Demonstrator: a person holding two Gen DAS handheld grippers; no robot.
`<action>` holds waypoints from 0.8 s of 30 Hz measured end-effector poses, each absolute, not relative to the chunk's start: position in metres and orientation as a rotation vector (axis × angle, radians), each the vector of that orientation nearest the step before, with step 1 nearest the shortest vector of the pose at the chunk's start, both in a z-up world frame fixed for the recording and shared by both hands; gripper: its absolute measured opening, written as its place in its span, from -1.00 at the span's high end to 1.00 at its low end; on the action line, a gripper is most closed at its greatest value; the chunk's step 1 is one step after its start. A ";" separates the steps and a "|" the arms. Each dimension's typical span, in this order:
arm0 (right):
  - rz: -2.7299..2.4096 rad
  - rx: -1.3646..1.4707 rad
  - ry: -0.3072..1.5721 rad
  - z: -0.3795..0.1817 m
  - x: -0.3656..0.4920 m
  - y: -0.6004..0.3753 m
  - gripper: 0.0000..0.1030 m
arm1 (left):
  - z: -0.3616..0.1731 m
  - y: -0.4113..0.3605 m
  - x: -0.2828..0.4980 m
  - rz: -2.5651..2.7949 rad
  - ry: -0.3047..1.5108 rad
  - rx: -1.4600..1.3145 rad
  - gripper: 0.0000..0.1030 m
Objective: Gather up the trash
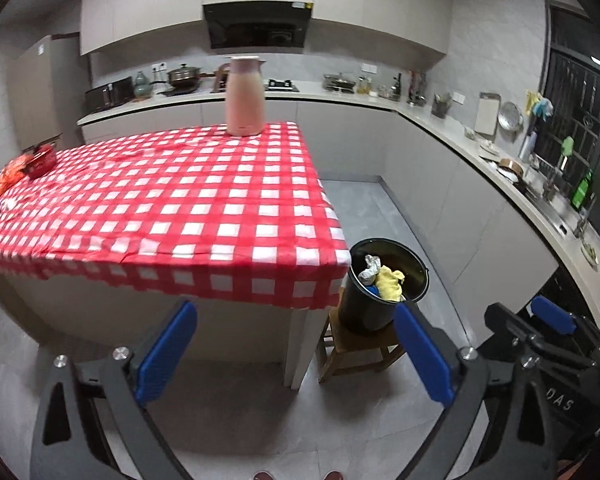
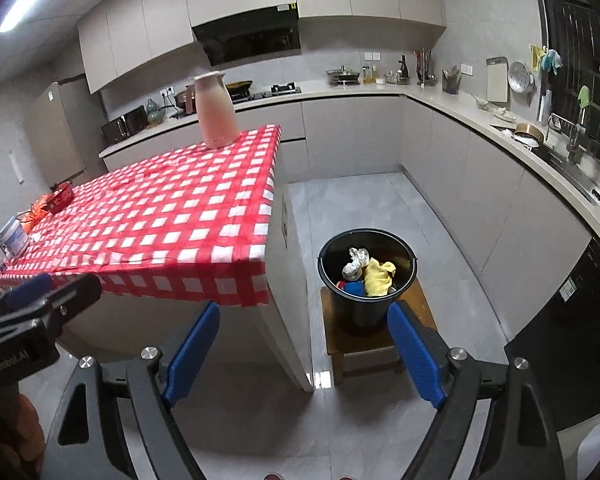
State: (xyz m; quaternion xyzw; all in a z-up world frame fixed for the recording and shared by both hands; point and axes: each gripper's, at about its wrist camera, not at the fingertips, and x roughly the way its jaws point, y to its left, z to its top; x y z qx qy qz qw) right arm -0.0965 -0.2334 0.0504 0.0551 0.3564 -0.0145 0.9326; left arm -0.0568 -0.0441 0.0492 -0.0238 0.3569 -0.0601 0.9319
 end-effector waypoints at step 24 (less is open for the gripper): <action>0.013 0.109 0.728 0.054 -0.111 -0.260 -0.70 | 0.040 -0.071 -0.087 -0.036 0.757 -0.024 -0.94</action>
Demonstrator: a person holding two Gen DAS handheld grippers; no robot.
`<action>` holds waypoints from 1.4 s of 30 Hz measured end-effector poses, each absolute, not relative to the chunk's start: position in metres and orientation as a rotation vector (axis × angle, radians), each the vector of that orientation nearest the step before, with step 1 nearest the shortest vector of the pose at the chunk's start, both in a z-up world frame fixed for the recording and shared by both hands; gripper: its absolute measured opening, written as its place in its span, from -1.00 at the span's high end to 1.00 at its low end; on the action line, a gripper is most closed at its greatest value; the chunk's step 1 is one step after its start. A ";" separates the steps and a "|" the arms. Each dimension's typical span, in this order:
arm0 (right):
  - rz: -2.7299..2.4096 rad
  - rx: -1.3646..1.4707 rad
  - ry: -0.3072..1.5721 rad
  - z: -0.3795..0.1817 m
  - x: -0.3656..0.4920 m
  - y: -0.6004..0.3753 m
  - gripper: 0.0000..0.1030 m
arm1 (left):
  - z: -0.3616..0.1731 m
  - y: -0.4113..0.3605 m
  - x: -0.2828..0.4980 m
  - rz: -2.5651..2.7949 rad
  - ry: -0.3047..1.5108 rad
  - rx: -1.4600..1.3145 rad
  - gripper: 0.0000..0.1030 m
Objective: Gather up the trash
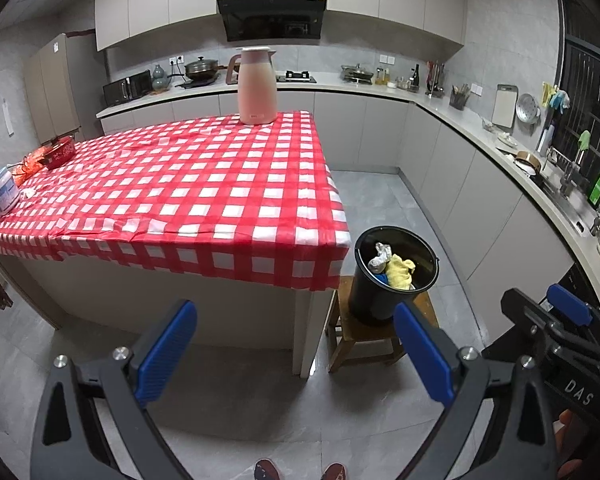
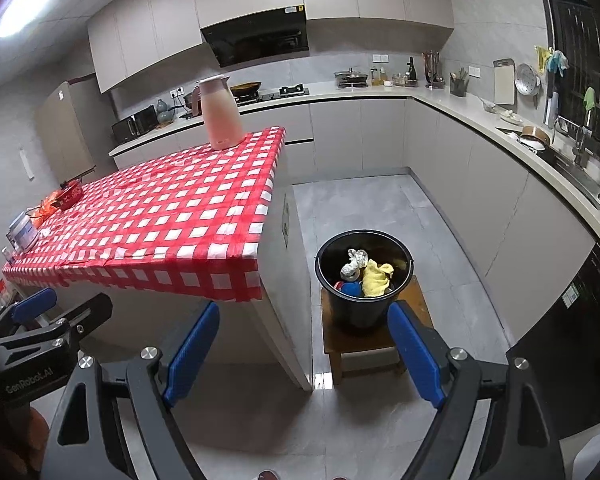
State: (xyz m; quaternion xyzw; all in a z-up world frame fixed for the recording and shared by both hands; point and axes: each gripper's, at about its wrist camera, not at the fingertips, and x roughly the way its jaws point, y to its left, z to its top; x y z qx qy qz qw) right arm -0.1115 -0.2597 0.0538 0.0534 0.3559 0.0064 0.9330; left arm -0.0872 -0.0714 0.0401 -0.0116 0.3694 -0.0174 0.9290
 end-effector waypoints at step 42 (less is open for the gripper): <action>0.031 0.109 0.732 0.052 -0.110 -0.252 -0.71 | 0.039 -0.074 -0.090 -0.041 0.761 -0.019 -0.94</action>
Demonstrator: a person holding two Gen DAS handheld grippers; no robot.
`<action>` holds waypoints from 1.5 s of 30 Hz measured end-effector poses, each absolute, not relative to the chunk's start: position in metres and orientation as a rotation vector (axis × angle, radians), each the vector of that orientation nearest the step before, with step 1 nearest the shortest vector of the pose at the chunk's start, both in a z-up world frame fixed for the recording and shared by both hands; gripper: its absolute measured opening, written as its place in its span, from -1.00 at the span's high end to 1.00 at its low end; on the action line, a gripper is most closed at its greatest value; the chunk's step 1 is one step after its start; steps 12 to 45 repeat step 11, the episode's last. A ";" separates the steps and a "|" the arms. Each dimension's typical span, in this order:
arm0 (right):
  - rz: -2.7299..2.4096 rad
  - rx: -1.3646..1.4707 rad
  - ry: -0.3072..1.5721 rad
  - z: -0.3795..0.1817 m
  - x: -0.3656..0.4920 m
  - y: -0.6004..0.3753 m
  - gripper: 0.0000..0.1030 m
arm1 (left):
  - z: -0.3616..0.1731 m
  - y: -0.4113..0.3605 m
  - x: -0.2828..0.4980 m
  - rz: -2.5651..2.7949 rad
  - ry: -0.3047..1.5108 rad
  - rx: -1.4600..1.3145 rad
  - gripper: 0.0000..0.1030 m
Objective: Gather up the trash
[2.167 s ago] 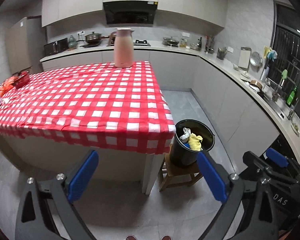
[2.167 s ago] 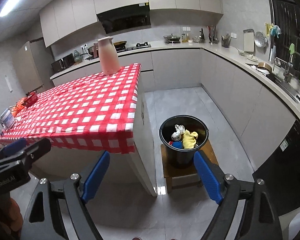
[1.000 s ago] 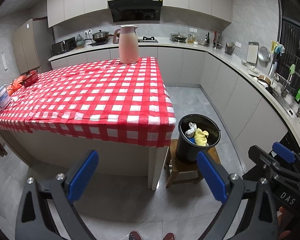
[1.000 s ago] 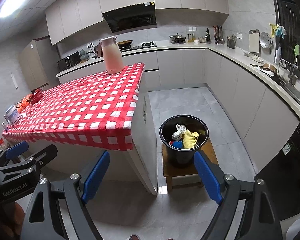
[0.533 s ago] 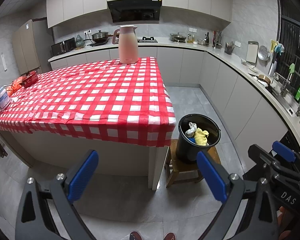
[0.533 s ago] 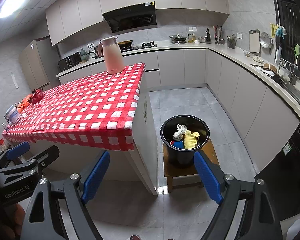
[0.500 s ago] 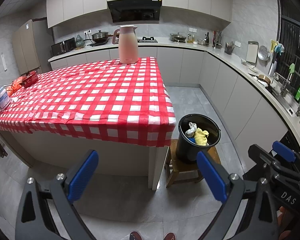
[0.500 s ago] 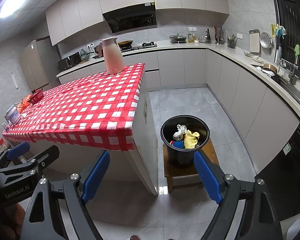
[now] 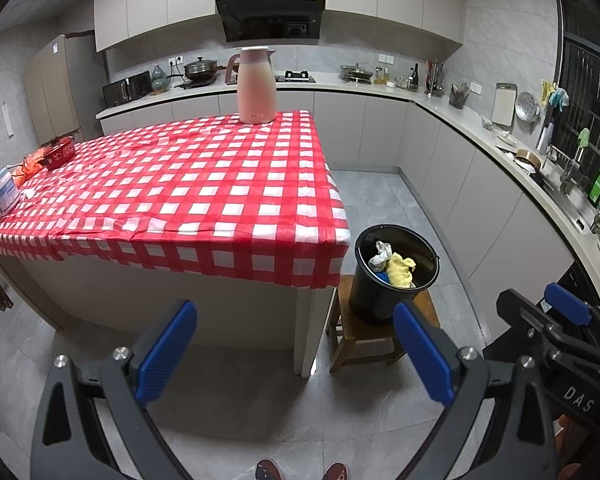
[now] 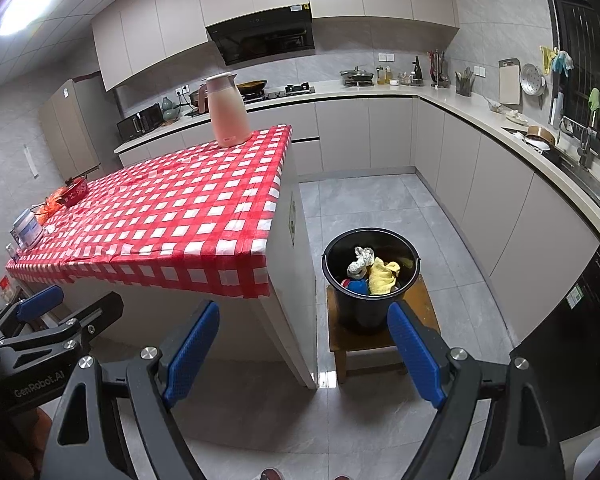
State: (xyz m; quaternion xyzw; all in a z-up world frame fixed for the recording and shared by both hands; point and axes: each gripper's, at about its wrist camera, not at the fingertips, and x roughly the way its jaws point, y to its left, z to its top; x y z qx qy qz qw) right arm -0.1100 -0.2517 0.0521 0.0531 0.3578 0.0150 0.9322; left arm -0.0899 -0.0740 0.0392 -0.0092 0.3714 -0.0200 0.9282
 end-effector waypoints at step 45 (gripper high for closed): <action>0.028 0.113 0.733 0.049 -0.114 -0.252 -0.71 | 0.048 -0.082 -0.098 -0.074 0.694 -0.019 -0.94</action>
